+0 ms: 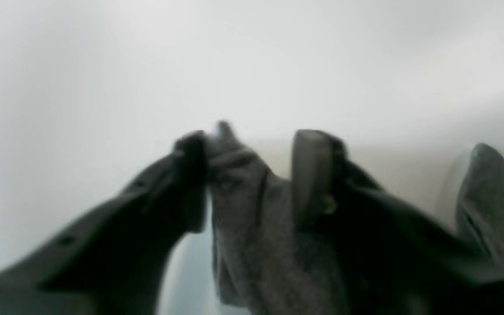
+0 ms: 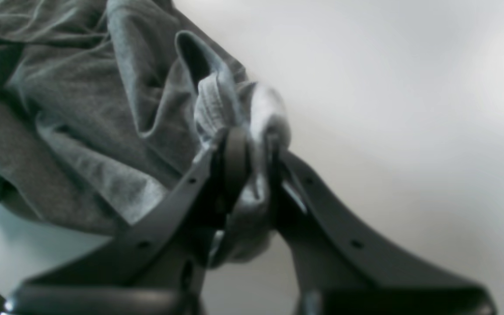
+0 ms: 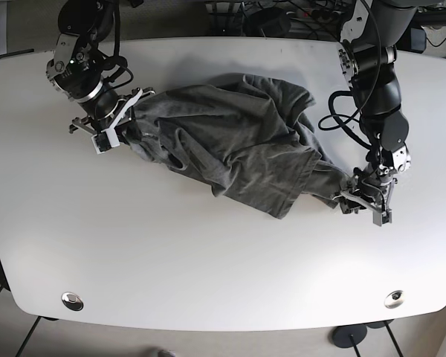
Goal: Fold the T-shirt properly
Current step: 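Pull the shirt apart with both grippers to find its corners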
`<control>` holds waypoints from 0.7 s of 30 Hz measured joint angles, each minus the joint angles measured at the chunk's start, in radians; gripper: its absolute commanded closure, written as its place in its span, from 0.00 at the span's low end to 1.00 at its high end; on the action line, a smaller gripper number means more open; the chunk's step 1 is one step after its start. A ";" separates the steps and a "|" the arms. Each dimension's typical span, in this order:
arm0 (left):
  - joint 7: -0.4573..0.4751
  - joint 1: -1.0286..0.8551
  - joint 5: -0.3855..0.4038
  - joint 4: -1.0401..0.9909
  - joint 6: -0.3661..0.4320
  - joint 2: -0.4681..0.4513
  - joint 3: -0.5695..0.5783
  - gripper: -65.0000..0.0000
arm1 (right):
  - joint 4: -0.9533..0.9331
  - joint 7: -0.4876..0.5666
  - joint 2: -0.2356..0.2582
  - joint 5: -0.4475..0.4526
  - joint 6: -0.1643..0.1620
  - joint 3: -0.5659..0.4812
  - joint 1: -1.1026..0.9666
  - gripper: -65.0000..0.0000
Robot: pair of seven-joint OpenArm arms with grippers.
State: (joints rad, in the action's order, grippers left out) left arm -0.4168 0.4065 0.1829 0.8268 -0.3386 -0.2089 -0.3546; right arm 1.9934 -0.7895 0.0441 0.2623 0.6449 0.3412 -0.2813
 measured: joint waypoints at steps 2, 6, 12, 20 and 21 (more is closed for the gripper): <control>0.003 -0.004 0.003 -0.001 -0.003 -0.003 -0.001 0.99 | 0.000 0.000 -0.001 0.000 0.000 0.000 0.001 0.97; -0.092 -0.052 -0.024 0.149 -0.002 -0.007 -0.003 0.99 | 0.000 -0.001 -0.003 0.000 0.001 0.005 0.018 0.97; -0.264 -0.075 -0.021 0.500 -0.004 -0.019 -0.004 0.99 | 0.000 -0.001 0.000 -0.007 -0.005 0.007 0.139 0.97; -0.372 0.234 -0.011 0.550 -0.006 -0.142 -0.003 0.99 | -0.104 -0.138 0.033 0.000 -0.095 0.006 0.615 0.97; -0.375 0.282 -0.010 0.521 -0.007 -0.156 -0.001 0.99 | -0.134 -0.138 0.034 0.001 -0.095 0.006 0.669 0.97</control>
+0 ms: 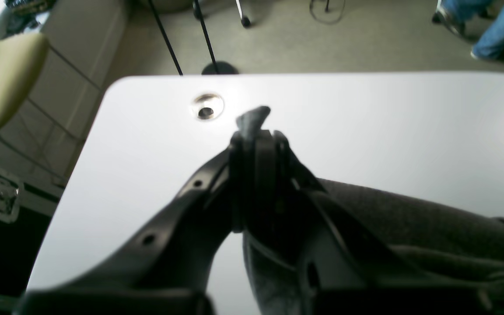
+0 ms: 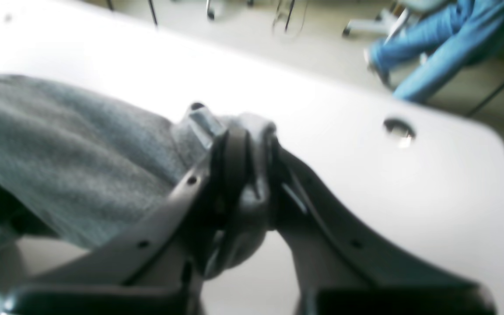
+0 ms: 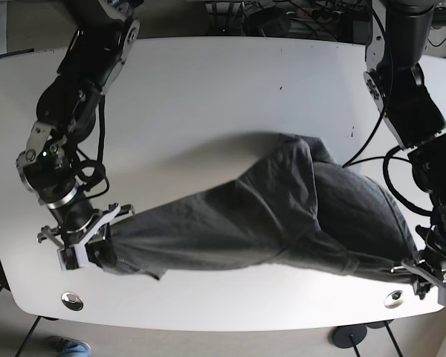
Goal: Fold the T-shirt properly
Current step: 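Pull the shirt apart with both grippers to find its corners, then hold one shirt edge with both grippers and stretch it taut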
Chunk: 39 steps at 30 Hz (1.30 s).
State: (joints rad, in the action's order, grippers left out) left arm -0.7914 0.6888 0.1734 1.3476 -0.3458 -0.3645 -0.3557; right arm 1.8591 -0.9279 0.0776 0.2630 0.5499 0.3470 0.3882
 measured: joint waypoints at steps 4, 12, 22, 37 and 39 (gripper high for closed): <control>-0.031 0.239 0.008 -0.152 -0.008 -0.070 0.005 0.99 | -0.152 -0.010 0.034 0.026 -0.031 -0.009 0.260 0.97; -0.054 0.409 0.027 -0.188 -0.015 -0.121 0.007 0.99 | -0.264 0.013 0.067 0.052 -0.026 -0.006 0.497 0.97; -0.058 -0.191 0.013 0.162 -0.014 -0.033 -0.146 0.99 | -0.222 0.114 0.017 0.018 0.003 -0.001 -0.100 0.97; -0.055 -0.801 0.004 0.372 -0.154 0.112 -0.425 0.99 | -0.222 0.177 0.026 0.263 0.001 0.066 -0.602 0.97; -0.053 -0.836 0.005 0.372 -0.171 0.111 -0.427 0.99 | -0.222 0.177 0.039 0.289 0.001 0.065 -0.639 0.97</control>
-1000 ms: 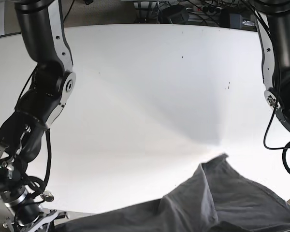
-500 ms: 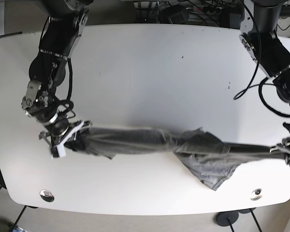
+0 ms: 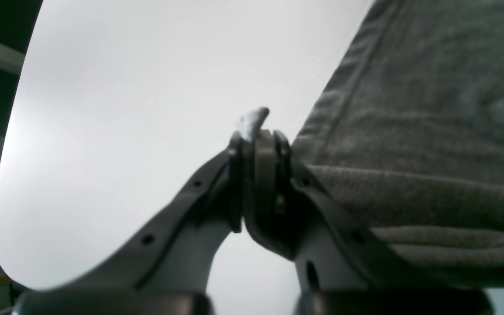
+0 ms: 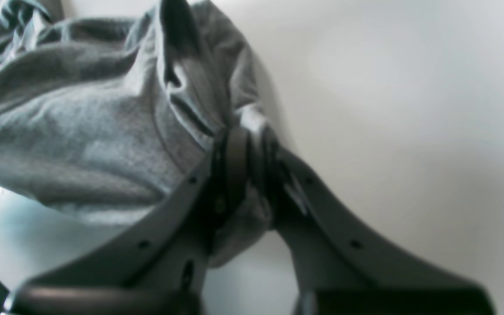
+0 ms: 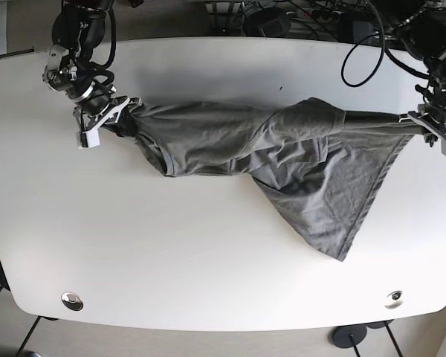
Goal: Fold the T-shirt properly
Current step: 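Hold one shirt edge with both grippers and stretch it taut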
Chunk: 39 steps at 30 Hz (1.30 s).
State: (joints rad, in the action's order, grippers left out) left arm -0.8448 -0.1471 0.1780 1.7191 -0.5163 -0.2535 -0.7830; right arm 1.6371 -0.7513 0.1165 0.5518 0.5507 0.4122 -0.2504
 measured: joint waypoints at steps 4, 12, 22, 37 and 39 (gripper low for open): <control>0.000 -0.050 0.000 0.004 -0.006 0.001 0.000 0.99 | 0.002 0.000 0.014 0.059 -0.001 0.001 -0.044 0.88; 0.007 -0.044 -0.012 0.004 -0.020 0.012 -0.002 0.99 | 0.225 0.010 0.043 0.111 -0.007 -0.009 -0.078 0.19; 0.007 -0.039 -0.012 0.004 -0.020 0.011 0.005 0.99 | -0.008 -0.089 0.081 0.049 -0.016 -0.369 0.211 0.32; 0.007 -0.039 -0.012 0.004 -0.020 0.012 0.005 0.99 | -0.207 -0.067 0.041 0.055 -0.009 -0.499 0.277 0.46; 0.008 -0.038 -0.012 0.004 -0.020 0.011 0.005 0.99 | -0.207 -0.064 0.030 0.047 -0.016 -0.497 0.281 0.65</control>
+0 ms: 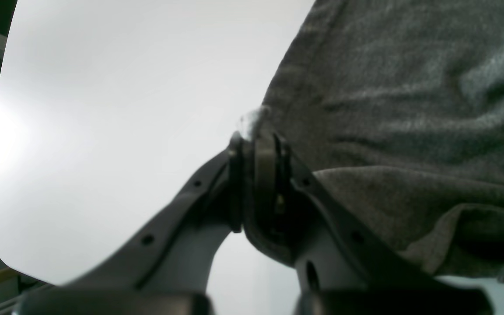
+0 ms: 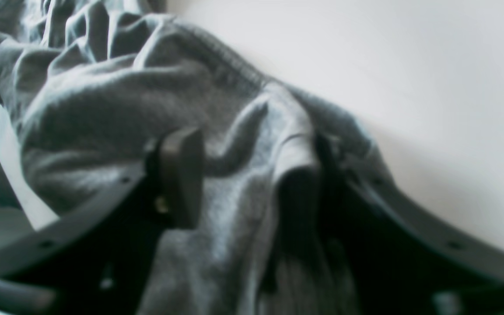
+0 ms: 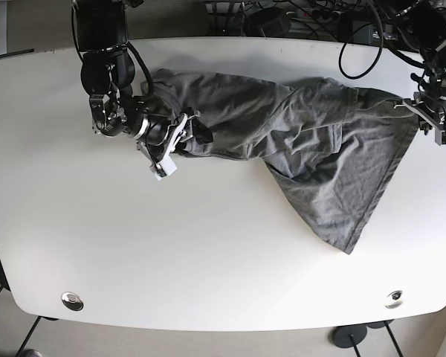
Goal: Fold the T-shirt properly
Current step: 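Hold one shirt edge with both grippers and stretch it taut, then lift the stretched shirt with both grippers and lay it flat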
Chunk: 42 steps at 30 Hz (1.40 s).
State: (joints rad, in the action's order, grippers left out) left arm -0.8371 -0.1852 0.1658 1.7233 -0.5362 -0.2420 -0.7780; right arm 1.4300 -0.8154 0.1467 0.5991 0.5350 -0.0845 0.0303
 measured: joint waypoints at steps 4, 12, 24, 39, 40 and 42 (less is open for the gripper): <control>0.000 0.001 0.000 0.000 0.000 0.000 0.000 0.99 | -0.005 0.001 -0.010 -0.001 0.000 -0.003 -0.003 0.98; -0.007 0.022 0.000 0.038 -0.015 0.000 0.001 0.99 | 0.161 0.001 -0.015 0.008 0.008 0.132 -0.072 0.97; -0.140 0.474 -0.007 -0.037 0.044 0.014 0.260 0.99 | 0.198 -0.114 0.066 0.001 0.001 0.398 0.322 0.97; -0.090 1.200 -0.087 -0.538 0.049 -0.155 0.365 0.99 | -0.246 -0.109 0.177 0.008 -0.001 0.403 1.011 0.97; -0.090 1.190 -0.087 -0.539 0.049 -0.157 0.366 0.99 | -0.217 -0.109 0.176 0.011 0.001 0.404 0.970 0.97; -0.089 1.124 -0.068 -0.517 0.042 -0.172 0.354 0.99 | -0.144 -0.109 0.174 0.008 0.000 0.404 0.835 0.97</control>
State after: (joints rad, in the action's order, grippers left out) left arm -0.9264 0.9386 0.0982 1.2060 -0.4942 -0.4141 -0.4236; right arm 1.2858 -0.9249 0.3202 0.6067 0.5350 0.3199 0.8650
